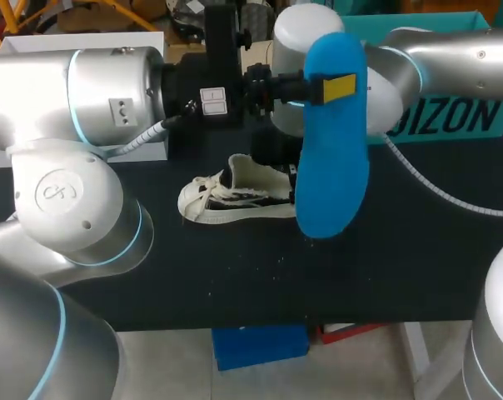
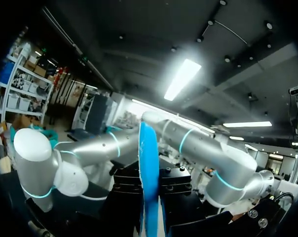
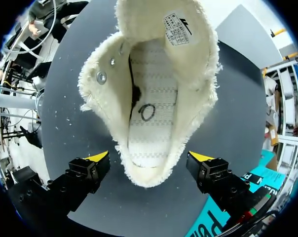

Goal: Take the shoe out of the shoebox, open the shoe tongue, remove and reinsert the insole, then place the shoe into the shoebox

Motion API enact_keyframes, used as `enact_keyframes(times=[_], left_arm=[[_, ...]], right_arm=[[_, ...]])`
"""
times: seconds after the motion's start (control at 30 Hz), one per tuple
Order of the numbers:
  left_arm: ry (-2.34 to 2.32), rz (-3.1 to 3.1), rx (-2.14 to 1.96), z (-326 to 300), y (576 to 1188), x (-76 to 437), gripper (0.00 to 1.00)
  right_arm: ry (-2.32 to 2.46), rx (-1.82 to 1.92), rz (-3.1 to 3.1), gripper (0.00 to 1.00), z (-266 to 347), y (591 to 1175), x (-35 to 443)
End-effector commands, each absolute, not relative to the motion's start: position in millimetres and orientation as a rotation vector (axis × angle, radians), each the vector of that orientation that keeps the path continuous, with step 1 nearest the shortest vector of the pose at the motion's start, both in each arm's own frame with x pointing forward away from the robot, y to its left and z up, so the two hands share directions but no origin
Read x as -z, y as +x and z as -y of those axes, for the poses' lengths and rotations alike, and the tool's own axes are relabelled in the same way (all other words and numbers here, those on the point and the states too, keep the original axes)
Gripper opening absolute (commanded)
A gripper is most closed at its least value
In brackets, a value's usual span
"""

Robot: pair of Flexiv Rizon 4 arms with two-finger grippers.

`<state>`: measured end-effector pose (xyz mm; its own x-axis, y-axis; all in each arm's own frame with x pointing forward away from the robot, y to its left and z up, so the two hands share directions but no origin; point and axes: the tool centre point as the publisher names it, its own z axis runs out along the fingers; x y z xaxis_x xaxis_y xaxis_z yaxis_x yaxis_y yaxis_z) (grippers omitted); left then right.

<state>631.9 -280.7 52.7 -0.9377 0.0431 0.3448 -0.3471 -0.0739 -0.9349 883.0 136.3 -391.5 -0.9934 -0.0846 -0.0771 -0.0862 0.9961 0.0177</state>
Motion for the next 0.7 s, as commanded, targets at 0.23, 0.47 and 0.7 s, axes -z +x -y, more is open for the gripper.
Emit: enact_keyframes(times=[0.23, 0.47, 0.7], left_arm=[[0.337, 1.936, -2.097, 281.7, 630.5, -52.6, 0.0], [0.337, 1.936, -2.097, 281.7, 630.5, -52.6, 0.0], [0.337, 1.936, -2.097, 281.7, 630.5, -52.6, 0.0]], right_arm=[[-0.14, -0.116, -3.078, 1.0, -132.0, 883.5, 391.4], [-0.154, -0.091, -3.087, 1.0, -132.5, 888.0, 391.0], [-0.262, -0.501, -3.054, 1.0, -134.3, 888.4, 391.0]])
